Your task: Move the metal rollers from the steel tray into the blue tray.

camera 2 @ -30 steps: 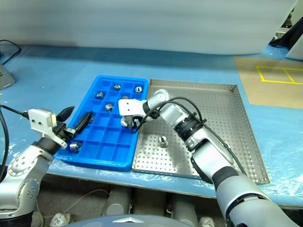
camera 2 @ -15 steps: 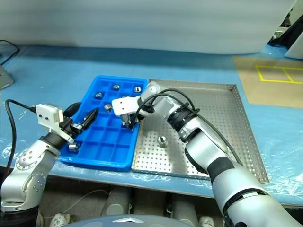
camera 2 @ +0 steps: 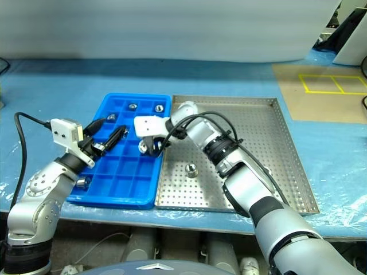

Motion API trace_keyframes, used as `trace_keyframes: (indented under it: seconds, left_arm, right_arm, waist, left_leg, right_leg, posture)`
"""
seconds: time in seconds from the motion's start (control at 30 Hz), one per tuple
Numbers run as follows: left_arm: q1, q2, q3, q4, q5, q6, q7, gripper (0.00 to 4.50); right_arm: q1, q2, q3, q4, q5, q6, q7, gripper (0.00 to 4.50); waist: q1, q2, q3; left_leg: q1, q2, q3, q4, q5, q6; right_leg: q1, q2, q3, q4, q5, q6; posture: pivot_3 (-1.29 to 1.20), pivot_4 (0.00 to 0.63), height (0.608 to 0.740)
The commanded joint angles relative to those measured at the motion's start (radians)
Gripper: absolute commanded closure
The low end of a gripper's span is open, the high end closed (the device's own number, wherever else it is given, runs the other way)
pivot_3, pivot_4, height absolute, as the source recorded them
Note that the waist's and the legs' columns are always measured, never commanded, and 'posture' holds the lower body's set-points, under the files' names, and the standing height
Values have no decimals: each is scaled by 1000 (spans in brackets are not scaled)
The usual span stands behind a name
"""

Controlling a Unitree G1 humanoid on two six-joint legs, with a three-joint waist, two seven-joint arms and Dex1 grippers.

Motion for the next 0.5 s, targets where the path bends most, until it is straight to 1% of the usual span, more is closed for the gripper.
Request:
trace_keyframes:
  seconds: [0.03, 0.13, 0.23, 0.3, 0.4, 0.5]
  left_arm:
    - [-56, -29, 31, 22, -49, 1, 16, 706]
    - [-87, -83, 78, 49, -159, 46, 45, 706]
    - [-131, -127, 107, 89, -255, 86, 66, 706]
    - [-155, -142, 107, 107, -286, 103, 74, 706]
    - [-191, -151, 72, 140, -290, 114, 60, 706]
    - [-244, -196, 67, 194, -335, 132, 65, 706]
  right_arm:
    - [20, -10, -179, -96, 135, 24, -93, 2860]
    - [63, -13, -287, -143, 200, 49, -198, 2860]
    - [110, -24, -369, -187, 254, 120, -281, 2860]
    - [136, -19, -396, -226, 282, 154, -321, 2860]
    - [165, 12, -457, -294, 354, 232, -395, 2860]
    - [188, 33, -493, -349, 398, 270, -455, 2860]
  waist:
    - [-1, 0, 0]
    - [-8, 0, 0]
    - [-24, -1, -1]
    - [-30, -1, -1]
    - [-52, -1, -1]
    - [-66, -1, -1]
  left_leg:
    - [0, 0, 0, 0, 0, 0]
    - [1, 0, 0, 0, 2, -3]
    - [0, -1, 0, 0, 2, -3]
    - [0, -1, 0, 0, 3, -3]
    - [-1, -1, 0, 0, 4, 0]
    - [-2, -1, 0, 0, 4, 0]
  right_leg:
    - [0, 0, 0, 0, 0, 0]
    - [0, 0, 0, 1, 0, 0]
    - [0, 0, 0, 1, 0, 0]
    - [0, 0, 0, 0, 0, 0]
    - [0, 0, 0, 0, 0, 0]
    - [0, 0, 0, 0, 0, 0]
  posture:
    - [130, 150, 740]
    - [99, 150, 740]
    - [54, 150, 740]
    - [26, 150, 740]
    - [-11, 150, 740]
    - [-39, 150, 740]
